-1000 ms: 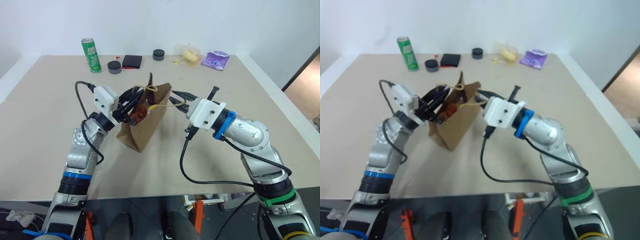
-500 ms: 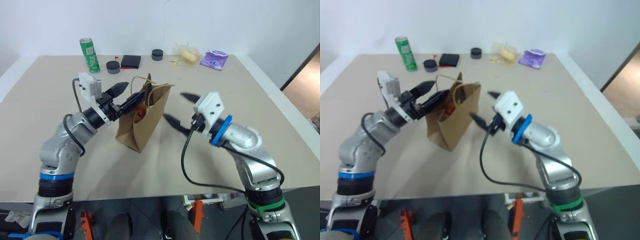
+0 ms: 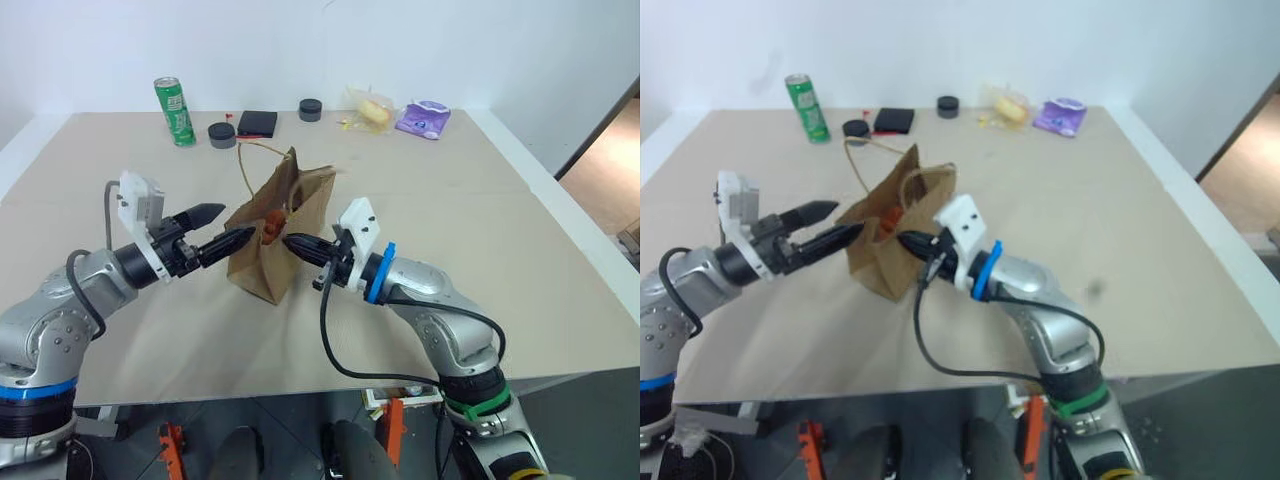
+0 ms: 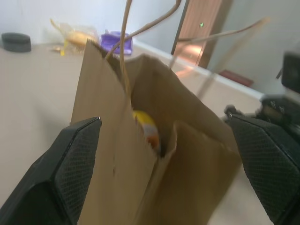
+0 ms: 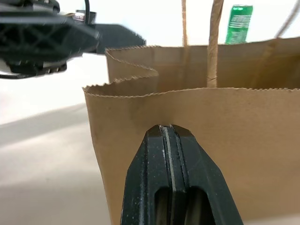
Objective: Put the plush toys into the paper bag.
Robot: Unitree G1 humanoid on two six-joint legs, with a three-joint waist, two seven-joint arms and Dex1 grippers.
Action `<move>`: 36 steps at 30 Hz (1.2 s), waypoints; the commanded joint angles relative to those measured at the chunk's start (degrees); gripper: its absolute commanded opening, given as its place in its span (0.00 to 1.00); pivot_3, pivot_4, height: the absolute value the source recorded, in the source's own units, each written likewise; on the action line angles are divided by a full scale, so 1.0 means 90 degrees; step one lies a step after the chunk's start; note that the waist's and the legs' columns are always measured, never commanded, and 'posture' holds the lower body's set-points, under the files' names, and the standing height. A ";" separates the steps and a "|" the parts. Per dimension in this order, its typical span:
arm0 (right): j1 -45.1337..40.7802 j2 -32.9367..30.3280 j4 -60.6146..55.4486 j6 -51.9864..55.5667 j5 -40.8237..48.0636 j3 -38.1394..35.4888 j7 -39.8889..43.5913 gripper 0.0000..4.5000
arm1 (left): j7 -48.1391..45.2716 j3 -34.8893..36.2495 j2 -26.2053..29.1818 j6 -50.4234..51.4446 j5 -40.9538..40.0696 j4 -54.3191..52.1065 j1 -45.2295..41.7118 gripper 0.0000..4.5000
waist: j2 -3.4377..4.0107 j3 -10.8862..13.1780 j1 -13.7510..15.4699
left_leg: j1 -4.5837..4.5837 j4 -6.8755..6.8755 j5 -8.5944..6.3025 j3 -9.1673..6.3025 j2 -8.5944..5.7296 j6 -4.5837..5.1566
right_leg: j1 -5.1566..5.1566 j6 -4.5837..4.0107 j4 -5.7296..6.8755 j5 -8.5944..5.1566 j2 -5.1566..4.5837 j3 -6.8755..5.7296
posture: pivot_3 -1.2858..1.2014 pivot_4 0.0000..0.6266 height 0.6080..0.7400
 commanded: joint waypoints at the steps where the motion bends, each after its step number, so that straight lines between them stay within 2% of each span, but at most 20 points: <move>1: -0.0385 0.0169 0.0374 -0.0311 -0.0005 0.0029 0.0075 0.01 | -0.0102 -0.0251 -0.0089 -0.0366 0.0385 -0.0281 0.0148 1.00 | -0.0001 0.0000 0.0008 | -0.0001 0.0000 0.0000 -0.0002 0.0000 0.0000 | 0.0001 -0.0002 0.0000 -0.0001 0.0000 -0.0002 | 0.52 0.24 1.00; 9: -0.0918 0.0408 0.1119 -0.0659 -0.0125 0.0141 0.0243 0.01 | -0.0032 -0.0692 -0.0601 -0.0748 0.0891 -0.0187 0.0119 1.00 | -0.0001 -0.0001 0.0004 | -0.0003 -0.0002 0.0000 -0.0001 0.0004 0.0000 | -0.0002 -0.0002 0.0000 -0.0001 0.0003 -0.0003 | 0.52 0.24 1.00; 19: -0.0889 0.0376 0.1004 -0.0600 -0.0079 0.0175 0.0339 0.01 | 0.0649 -0.1089 -0.1450 -0.1355 0.1940 0.0416 -0.0235 1.00 | -0.0001 -0.0001 0.0007 | -0.0003 -0.0002 0.0000 -0.0002 0.0001 0.0000 | 0.0000 0.0003 0.0001 0.0002 0.0002 -0.0002 | 0.52 0.24 1.00; 24: -0.0897 0.0399 0.0939 -0.0577 -0.0064 0.0148 0.0309 0.01 | 0.0579 -0.1287 -0.1606 -0.1652 0.2307 0.0618 -0.0285 1.00 | -0.0002 -0.0001 0.0007 | -0.0004 -0.0002 0.0000 -0.0002 0.0001 0.0000 | -0.0002 0.0028 0.0001 0.0017 0.0003 -0.0002 | 0.52 0.24 1.00; 27: -0.0918 0.0413 0.0907 -0.0556 -0.0049 0.0126 0.0310 0.00 | 0.0566 -0.1285 -0.1644 -0.1730 0.2374 0.0694 -0.0298 0.82 | -0.0002 -0.0001 0.0007 | -0.0004 -0.0003 0.0000 -0.0001 0.0001 0.0000 | -0.0002 0.0028 0.0001 0.0017 0.0003 -0.0002 | 0.52 0.24 1.00; 29: -0.0923 0.0410 0.0893 -0.0554 -0.0052 0.0123 0.0315 0.00 | 0.0540 -0.1260 -0.1677 -0.1725 0.2372 0.0730 -0.0324 0.62 | -0.0001 -0.0001 0.0001 | -0.0004 -0.0003 0.0000 -0.0001 0.0001 0.0000 | -0.0002 0.0028 0.0001 0.0017 0.0003 -0.0002 | 0.52 0.24 1.00; 30: -0.0923 0.0409 0.0877 -0.0543 -0.0050 0.0118 0.0320 0.00 | 0.0524 -0.1253 -0.1689 -0.1720 0.2374 0.0748 -0.0333 0.47 | -0.0002 -0.0001 0.0001 | -0.0004 -0.0003 0.0000 -0.0002 0.0003 0.0000 | -0.0002 0.0029 0.0001 0.0018 0.0005 -0.0002 | 0.52 0.24 1.00; 32: -0.0931 0.0404 0.0829 -0.0521 -0.0040 0.0108 0.0332 0.00 | 0.0471 -0.1264 -0.1683 -0.1717 0.2390 0.0773 -0.0339 0.28 | -0.0002 -0.0001 0.0003 | -0.0004 -0.0003 0.0000 -0.0005 0.0003 0.0000 | -0.0002 0.0029 0.0001 0.0018 0.0005 -0.0005 | 0.52 0.24 1.00; 33: -0.0937 0.0403 0.0806 -0.0509 -0.0027 0.0100 0.0339 0.00 | 0.0459 -0.1264 -0.1685 -0.1713 0.2394 0.0778 -0.0336 0.15 | -0.0002 -0.0001 0.0003 | -0.0004 -0.0003 0.0000 -0.0006 0.0003 0.0000 | -0.0002 0.0029 0.0001 0.0018 0.0005 -0.0005 | 0.52 0.24 1.00; 34: -0.0947 0.0397 0.0787 -0.0501 -0.0020 0.0090 0.0342 0.00 | 0.0422 -0.1282 -0.1670 -0.1712 0.2412 0.0777 -0.0322 0.15 | -0.0002 -0.0001 0.0003 | -0.0004 -0.0003 0.0000 -0.0005 0.0003 0.0000 | -0.0001 0.0029 0.0001 0.0018 0.0004 -0.0005 | 0.52 0.24 1.00; 35: -0.0952 0.0392 0.0769 -0.0496 -0.0014 0.0084 0.0340 0.00 | 0.0385 -0.1294 -0.1656 -0.1723 0.2433 0.0775 -0.0305 0.04 | -0.0002 -0.0001 0.0003 | -0.0005 -0.0003 0.0000 -0.0004 0.0002 0.0000 | -0.0001 0.0029 0.0001 0.0018 0.0003 -0.0005 | 0.52 0.24 1.00; 36: -0.0958 0.0387 0.0734 -0.0479 0.0016 0.0057 0.0334 0.00 | 0.0369 -0.1290 -0.1656 -0.1723 0.2437 0.0772 -0.0291 0.02 | -0.0002 -0.0001 0.0004 | -0.0005 -0.0003 0.0000 -0.0003 0.0002 0.0000 | -0.0001 0.0029 0.0001 0.0018 0.0002 -0.0004 | 0.52 0.24 1.00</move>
